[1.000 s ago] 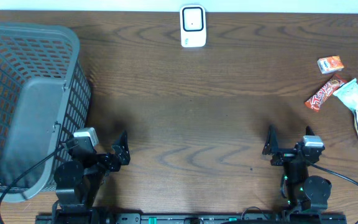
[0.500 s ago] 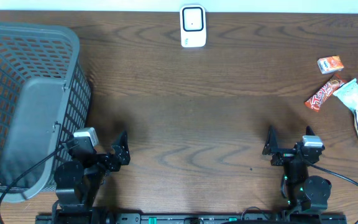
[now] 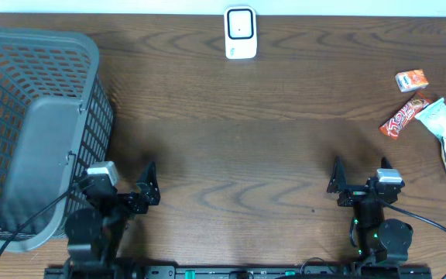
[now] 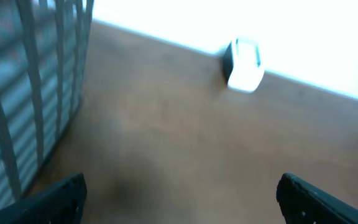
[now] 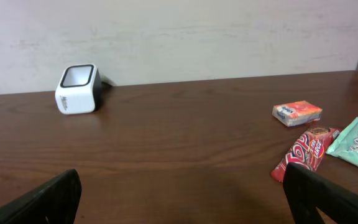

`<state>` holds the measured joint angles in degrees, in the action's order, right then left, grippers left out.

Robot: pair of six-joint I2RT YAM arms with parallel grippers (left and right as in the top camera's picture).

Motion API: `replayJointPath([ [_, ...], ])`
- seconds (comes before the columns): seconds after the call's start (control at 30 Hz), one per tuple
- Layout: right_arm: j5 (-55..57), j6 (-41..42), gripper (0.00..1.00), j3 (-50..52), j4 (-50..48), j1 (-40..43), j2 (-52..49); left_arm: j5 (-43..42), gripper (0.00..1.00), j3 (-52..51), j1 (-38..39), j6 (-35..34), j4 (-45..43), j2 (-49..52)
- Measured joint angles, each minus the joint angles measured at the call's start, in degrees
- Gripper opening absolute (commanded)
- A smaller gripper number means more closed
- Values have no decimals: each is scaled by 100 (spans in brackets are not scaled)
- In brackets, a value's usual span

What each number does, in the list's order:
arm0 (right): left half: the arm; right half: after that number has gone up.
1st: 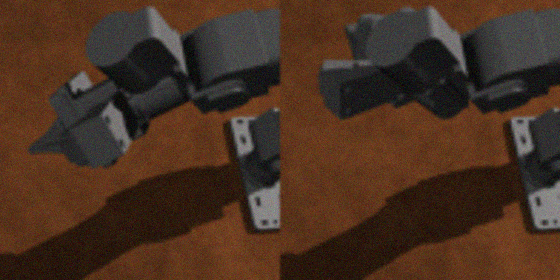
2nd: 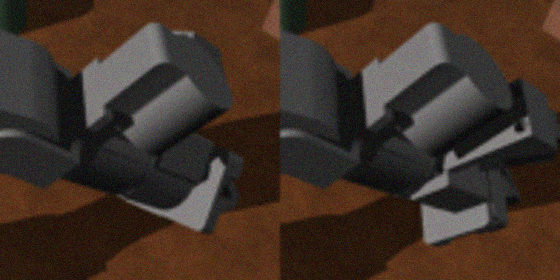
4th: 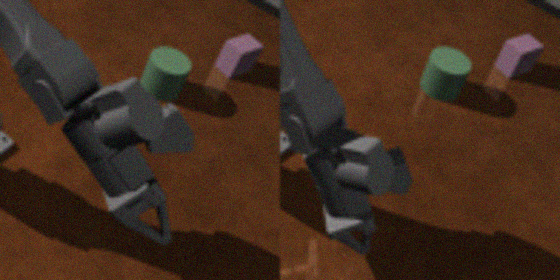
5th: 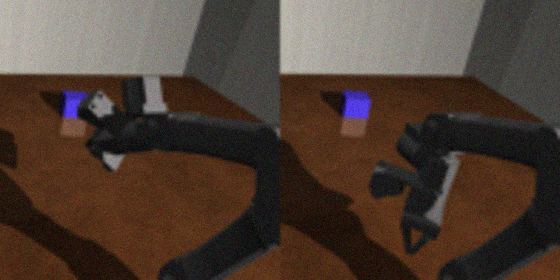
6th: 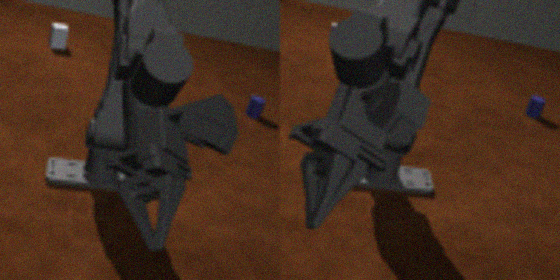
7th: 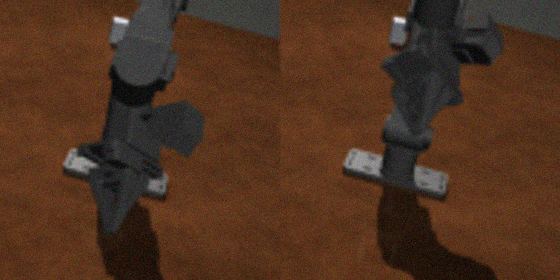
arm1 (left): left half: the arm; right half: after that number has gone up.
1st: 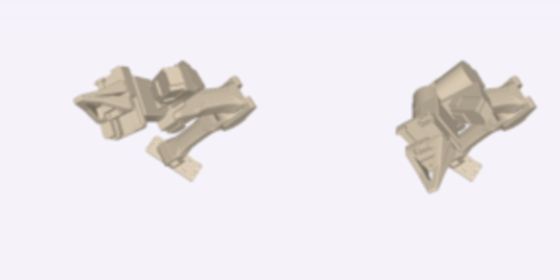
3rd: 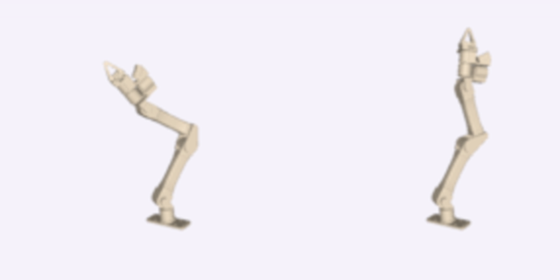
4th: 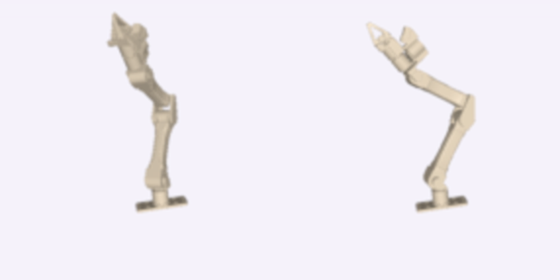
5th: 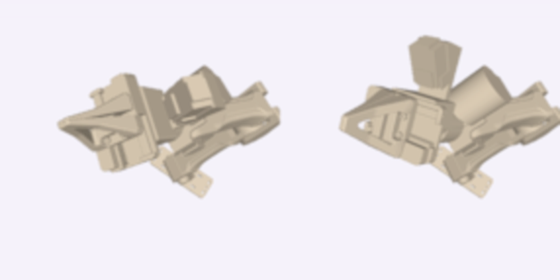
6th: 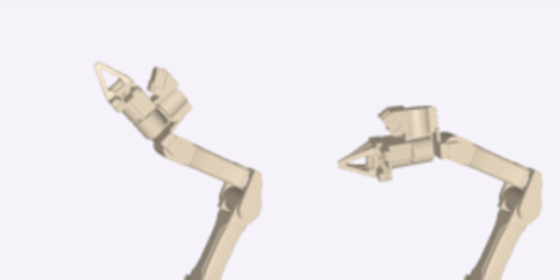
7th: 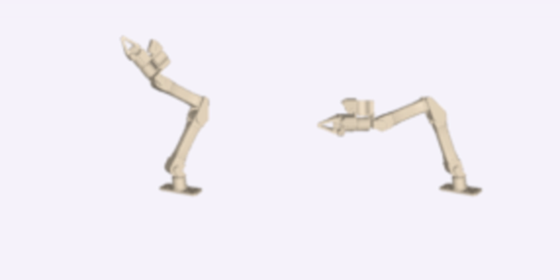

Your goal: Scan the item barcode

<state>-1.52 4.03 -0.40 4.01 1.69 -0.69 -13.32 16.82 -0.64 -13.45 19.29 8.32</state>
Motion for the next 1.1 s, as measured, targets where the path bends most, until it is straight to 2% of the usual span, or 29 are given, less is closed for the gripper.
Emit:
replayJointPath([
  [0.17, 0, -2, 99, 0, 2, -2, 2, 177, 98, -417, 0, -2, -916, -667],
  [0.2, 0, -2, 99, 0, -2, 0, 2, 273, 98, -671, 0, 0, -1502, -752],
  [0.33, 0, -2, 99, 0, 0, 0, 0, 527, 98, -1178, 0, -2, -2511, -778],
  [0.4, 0, -2, 99, 0, 0, 0, 0, 688, 98, -1473, 0, -2, -2745, -778],
  [0.57, 0, -2, 99, 0, 0, -2, 0, 949, 98, -1648, 0, 376, -2472, -780],
  [0.7, 2, -2, 99, 0, -7, -2, 2, 1025, 98, -1631, 0, 743, -1838, -767],
  [1.1, 2, -2, 99, 0, 0, -2, 2, 988, 98, -1580, 28, 1117, -1764, -774],
])
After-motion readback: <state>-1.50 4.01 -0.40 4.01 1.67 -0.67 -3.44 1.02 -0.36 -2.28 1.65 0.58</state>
